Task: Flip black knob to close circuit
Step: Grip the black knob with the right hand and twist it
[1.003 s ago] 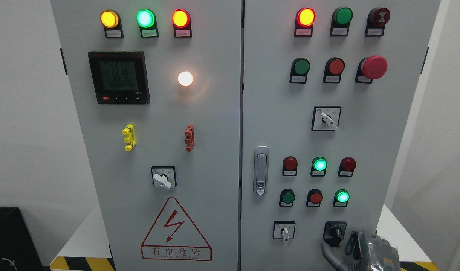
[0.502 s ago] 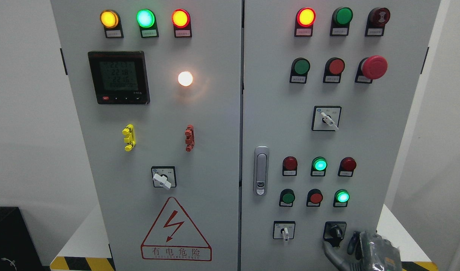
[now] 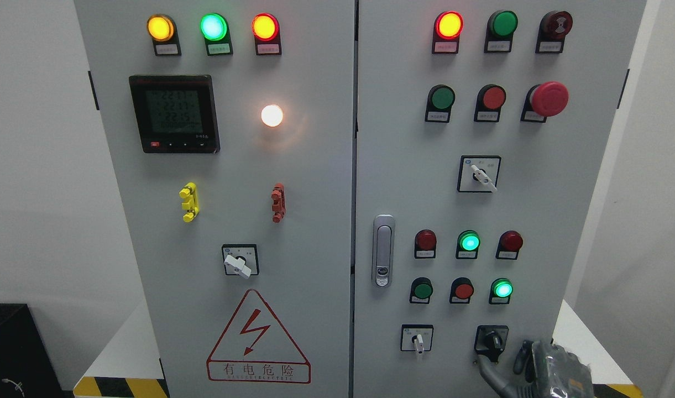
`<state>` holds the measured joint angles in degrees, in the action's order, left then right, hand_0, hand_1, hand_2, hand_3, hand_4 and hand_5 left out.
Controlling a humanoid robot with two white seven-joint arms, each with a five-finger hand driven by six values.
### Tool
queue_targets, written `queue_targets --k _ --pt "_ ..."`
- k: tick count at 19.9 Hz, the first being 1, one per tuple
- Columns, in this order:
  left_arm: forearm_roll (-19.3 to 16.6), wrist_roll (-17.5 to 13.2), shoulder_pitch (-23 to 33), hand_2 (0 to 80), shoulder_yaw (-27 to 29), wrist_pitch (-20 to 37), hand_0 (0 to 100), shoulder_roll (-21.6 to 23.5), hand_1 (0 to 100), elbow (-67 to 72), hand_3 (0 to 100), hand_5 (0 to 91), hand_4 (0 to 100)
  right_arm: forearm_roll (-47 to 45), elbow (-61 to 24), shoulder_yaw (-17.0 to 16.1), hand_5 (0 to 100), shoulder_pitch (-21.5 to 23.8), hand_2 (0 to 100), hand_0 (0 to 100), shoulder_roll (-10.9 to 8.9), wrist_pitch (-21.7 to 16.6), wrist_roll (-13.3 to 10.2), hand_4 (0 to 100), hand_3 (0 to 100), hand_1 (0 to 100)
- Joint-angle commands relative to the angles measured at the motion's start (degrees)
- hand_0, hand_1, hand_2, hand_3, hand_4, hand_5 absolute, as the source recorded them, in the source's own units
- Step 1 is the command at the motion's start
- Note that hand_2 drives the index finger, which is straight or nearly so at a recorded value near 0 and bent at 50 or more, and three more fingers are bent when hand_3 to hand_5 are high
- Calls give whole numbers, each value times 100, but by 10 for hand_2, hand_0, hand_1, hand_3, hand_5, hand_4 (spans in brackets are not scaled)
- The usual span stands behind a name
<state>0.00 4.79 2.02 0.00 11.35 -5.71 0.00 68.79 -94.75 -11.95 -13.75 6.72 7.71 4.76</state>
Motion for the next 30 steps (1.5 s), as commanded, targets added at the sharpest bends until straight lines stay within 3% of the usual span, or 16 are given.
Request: queue_targets --k 1,30 --pt "-123 5 0 0 -123 16 0 0 0 123 0 0 0 -6 80 -114 733 -66 759 0 -13 3 -1 735 920 292" --pt "-123 5 0 0 -123 25 0 0 0 123 0 0 0 -85 159 -334 730 -180 751 0 -83 11 -1 732 916 294"
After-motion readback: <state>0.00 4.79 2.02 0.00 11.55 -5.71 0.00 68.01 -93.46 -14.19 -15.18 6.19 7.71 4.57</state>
